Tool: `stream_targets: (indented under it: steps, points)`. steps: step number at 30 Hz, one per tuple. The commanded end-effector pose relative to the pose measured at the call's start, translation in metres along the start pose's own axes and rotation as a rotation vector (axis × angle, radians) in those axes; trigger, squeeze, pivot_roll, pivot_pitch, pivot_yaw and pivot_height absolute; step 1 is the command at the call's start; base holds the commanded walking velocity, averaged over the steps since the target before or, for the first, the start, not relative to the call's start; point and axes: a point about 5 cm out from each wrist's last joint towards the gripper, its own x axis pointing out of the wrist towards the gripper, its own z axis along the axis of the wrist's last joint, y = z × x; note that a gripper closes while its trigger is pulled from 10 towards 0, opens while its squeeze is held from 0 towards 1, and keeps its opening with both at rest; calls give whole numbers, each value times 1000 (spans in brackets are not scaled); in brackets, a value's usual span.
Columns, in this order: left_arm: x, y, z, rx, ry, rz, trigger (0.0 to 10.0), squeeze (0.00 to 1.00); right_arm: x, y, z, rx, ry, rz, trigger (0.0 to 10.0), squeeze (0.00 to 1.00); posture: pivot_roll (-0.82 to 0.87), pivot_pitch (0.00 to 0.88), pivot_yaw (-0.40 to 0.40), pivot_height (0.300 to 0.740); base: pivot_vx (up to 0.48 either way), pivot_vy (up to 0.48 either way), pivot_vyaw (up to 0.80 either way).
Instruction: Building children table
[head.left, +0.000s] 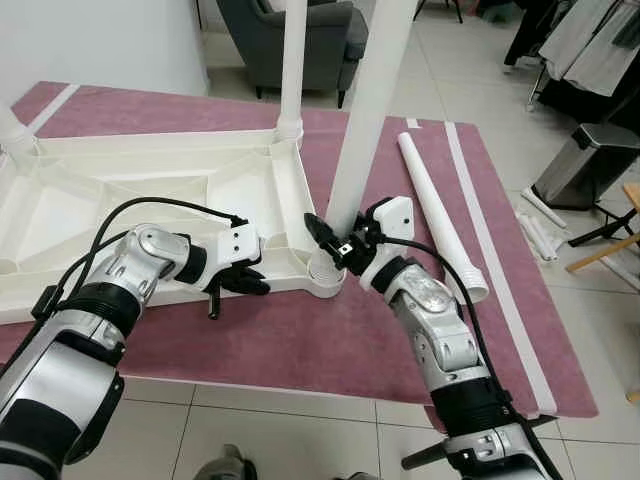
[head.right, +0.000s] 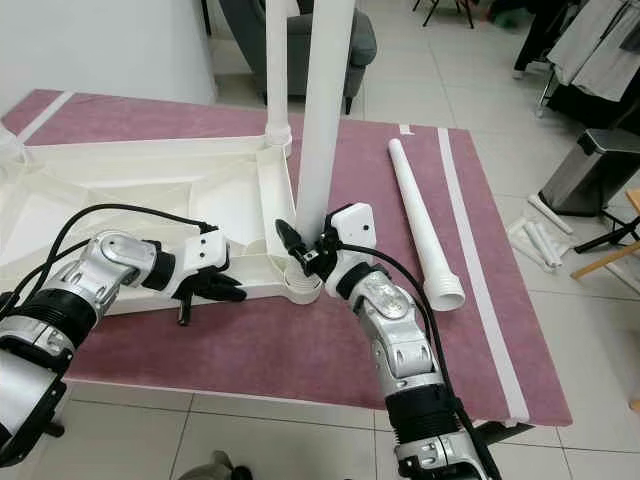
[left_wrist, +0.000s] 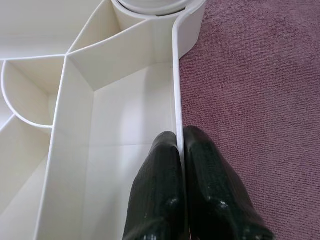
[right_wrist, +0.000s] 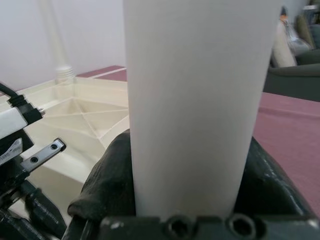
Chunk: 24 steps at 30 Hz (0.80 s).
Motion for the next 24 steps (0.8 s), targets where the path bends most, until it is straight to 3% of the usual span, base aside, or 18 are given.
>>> stream_targets:
  steps: [1, 3, 9, 17, 24]
  points:
    - [-4, 10, 15, 31, -70, 65, 0, 0, -19, -7, -41, 20, 200, -155, 10000, 0, 85, 62, 23, 740, 0, 0, 0]
    - [-3, 12, 17, 21, -80, 75, 0, 0, -26, -7, -47, 22, 214, -293, 10000, 0, 81, 62, 27, 740, 0, 0, 0]
    - [-2, 12, 18, 16, -86, 80, 0, 0, -29, -7, -50, -5, 227, -385, 10000, 0, 76, 64, 31, 740, 0, 0, 0]
    - [0, 12, 17, 5, -94, 87, 0, 0, -34, -7, -55, -92, 357, -655, 10000, 0, 79, 66, 26, 740, 0, 0, 0]
    - [-1, 12, 17, 1, -96, 91, 0, 0, -36, 1, -59, -92, 405, -734, 10000, 0, 84, 68, 20, 740, 0, 0, 0]
